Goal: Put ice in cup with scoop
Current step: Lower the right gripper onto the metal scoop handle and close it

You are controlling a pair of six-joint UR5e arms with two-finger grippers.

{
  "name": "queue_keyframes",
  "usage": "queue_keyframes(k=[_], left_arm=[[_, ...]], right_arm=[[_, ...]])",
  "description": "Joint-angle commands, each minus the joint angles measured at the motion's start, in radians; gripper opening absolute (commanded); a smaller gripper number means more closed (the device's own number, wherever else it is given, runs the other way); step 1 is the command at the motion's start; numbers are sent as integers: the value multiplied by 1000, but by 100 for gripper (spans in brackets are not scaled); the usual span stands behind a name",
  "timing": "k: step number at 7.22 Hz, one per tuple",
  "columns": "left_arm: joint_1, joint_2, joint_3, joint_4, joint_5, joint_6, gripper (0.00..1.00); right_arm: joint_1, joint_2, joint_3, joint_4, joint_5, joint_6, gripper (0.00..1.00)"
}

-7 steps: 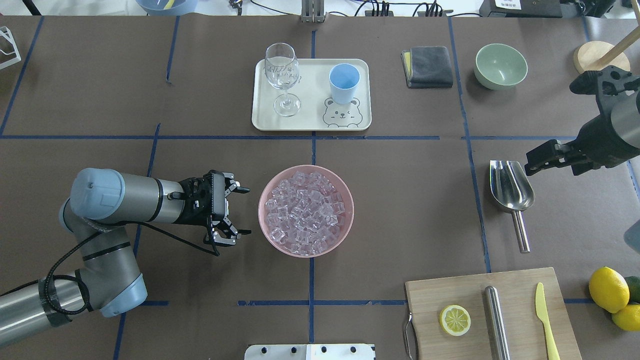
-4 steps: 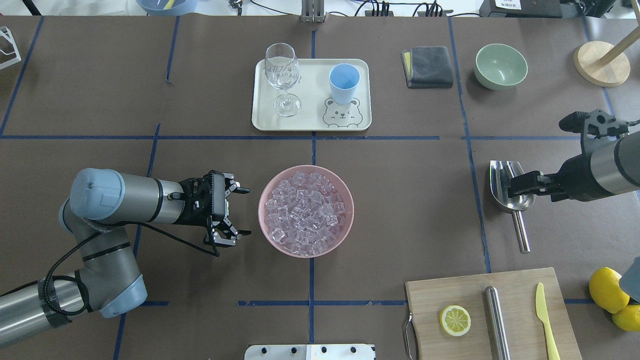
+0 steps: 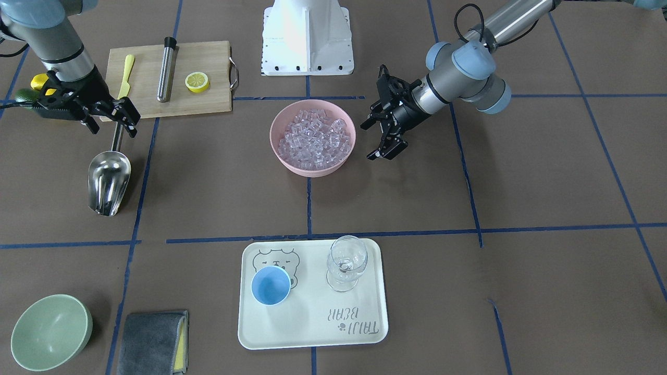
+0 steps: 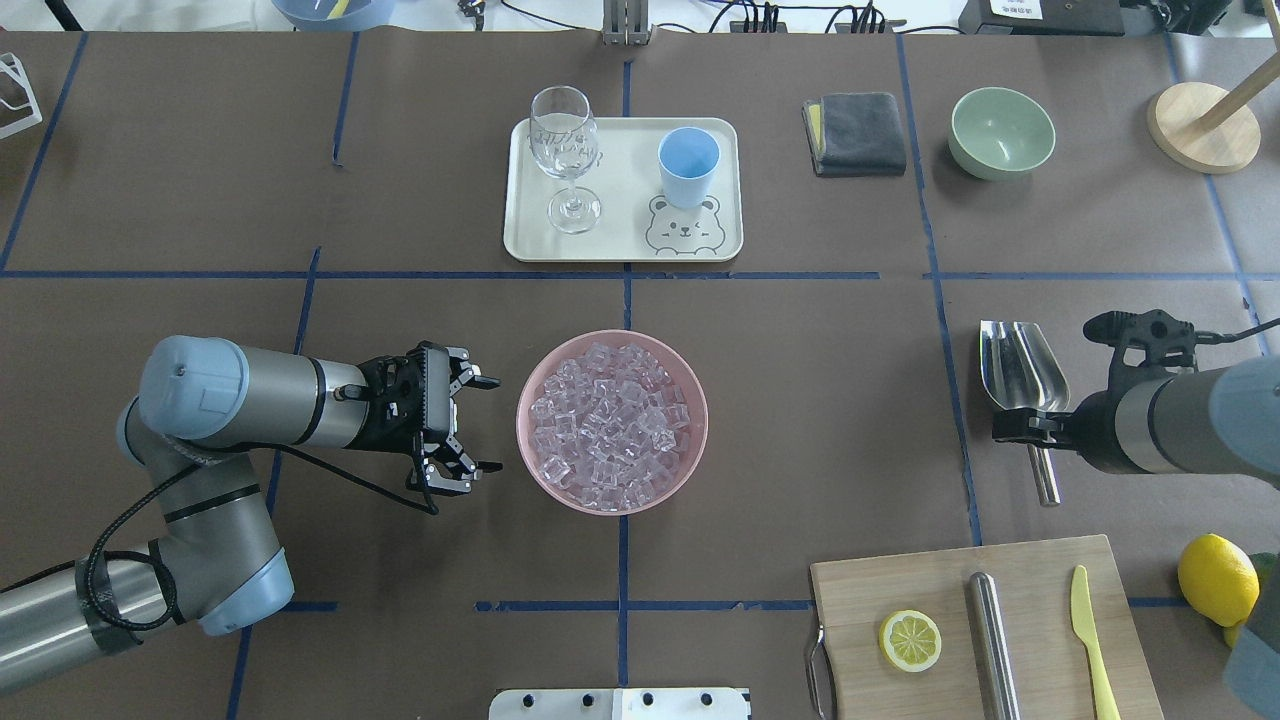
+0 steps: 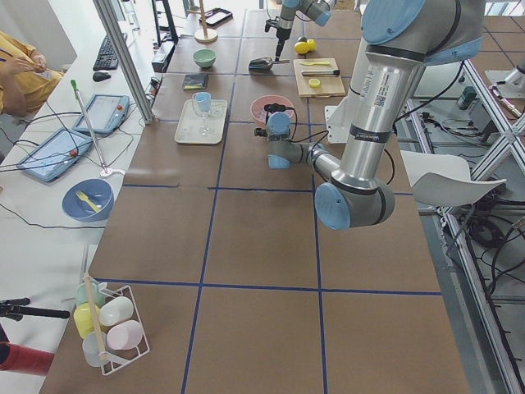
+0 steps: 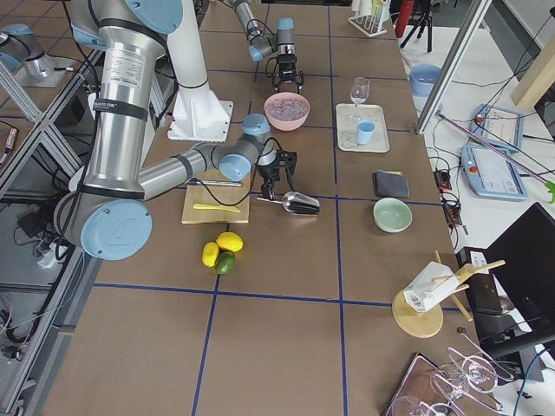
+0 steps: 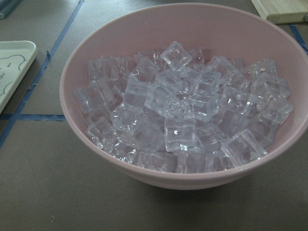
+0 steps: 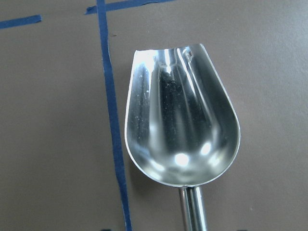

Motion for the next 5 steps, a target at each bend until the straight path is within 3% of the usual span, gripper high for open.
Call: queue_keyframes(k=[1,2,4,5], left_arm=[[-2,0,-2,-1,-2,0,100],[-3,0,-2,-1,-2,2,100],[-3,-1,-10,-1,-4,2,100],[-3,-1,-25,-1,-4,2,100]], right_arm=[[-132,-64,-11,48,-171,76,88],[-157,-79,-47,144,-216,74,88],[-162,-83,-75,171,-218,79,82],[-165,-79,-78,174,-216,79,65]])
